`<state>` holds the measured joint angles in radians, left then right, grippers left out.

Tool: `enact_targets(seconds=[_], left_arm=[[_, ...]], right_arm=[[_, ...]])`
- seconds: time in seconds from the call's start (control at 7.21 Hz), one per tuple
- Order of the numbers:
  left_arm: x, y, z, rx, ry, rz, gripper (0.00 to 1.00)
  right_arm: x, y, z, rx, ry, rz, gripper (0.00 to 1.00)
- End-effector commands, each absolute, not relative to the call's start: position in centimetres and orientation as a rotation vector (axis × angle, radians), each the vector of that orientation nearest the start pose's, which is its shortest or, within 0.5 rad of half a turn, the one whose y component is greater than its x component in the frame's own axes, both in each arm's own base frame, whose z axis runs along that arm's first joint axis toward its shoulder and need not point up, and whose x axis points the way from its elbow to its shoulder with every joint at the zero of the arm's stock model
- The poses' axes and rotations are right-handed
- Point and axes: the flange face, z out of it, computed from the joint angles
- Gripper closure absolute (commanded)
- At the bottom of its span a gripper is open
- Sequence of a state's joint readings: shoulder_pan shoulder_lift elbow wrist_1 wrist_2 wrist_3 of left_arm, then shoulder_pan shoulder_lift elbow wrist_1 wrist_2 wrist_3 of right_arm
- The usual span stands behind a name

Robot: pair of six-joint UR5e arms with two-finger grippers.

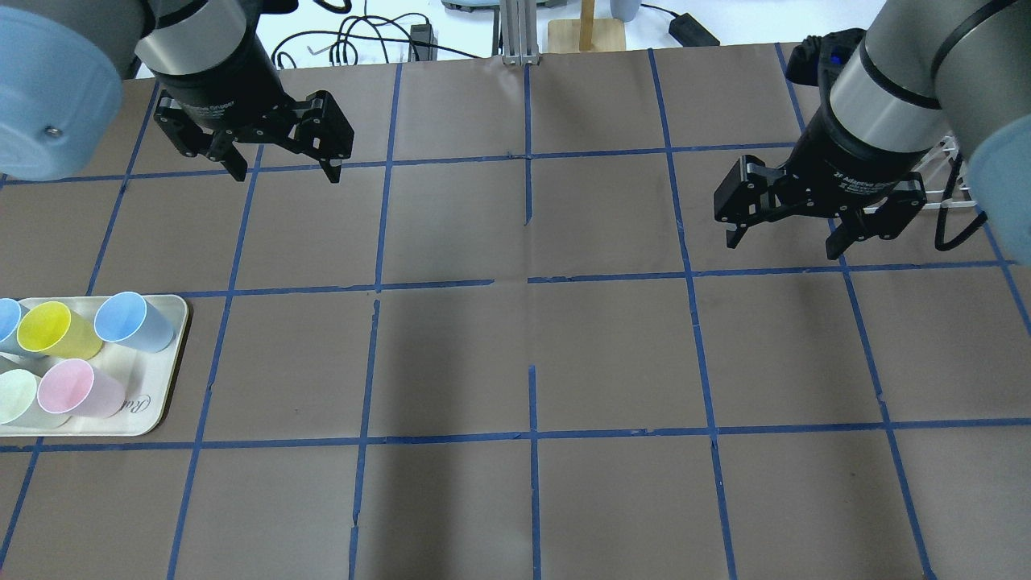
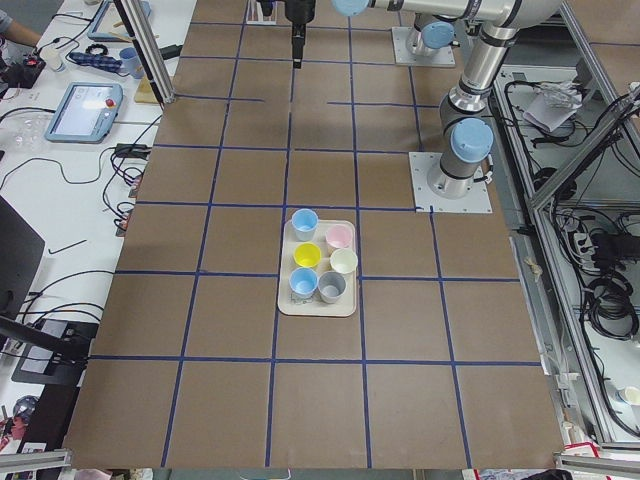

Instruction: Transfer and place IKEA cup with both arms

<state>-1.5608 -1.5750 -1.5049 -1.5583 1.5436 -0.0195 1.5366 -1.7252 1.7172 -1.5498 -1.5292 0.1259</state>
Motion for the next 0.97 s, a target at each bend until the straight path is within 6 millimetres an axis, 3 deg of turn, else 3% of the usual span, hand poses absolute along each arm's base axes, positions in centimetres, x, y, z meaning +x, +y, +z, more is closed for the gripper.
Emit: enact_targets(seconds=[0.0, 0.42, 0.83], left_arm=[[-10.7, -50.2, 52.2, -0.104, 3.19, -0.123, 0.0], [-10.5, -51.2, 52.1, -0.078, 3.186, -0.116, 0.0], [-10.5, -50.4, 52.1, -0.046, 3.186, -0.119, 0.0]], right_arm=[[12.2, -43.0, 48.7, 0.249, 3.089, 0.01, 0.0], [12.3, -43.0, 48.8, 0.247, 3.09, 0.008, 0.0], [12.3, -43.0, 48.8, 0.247, 3.09, 0.005, 0.0]])
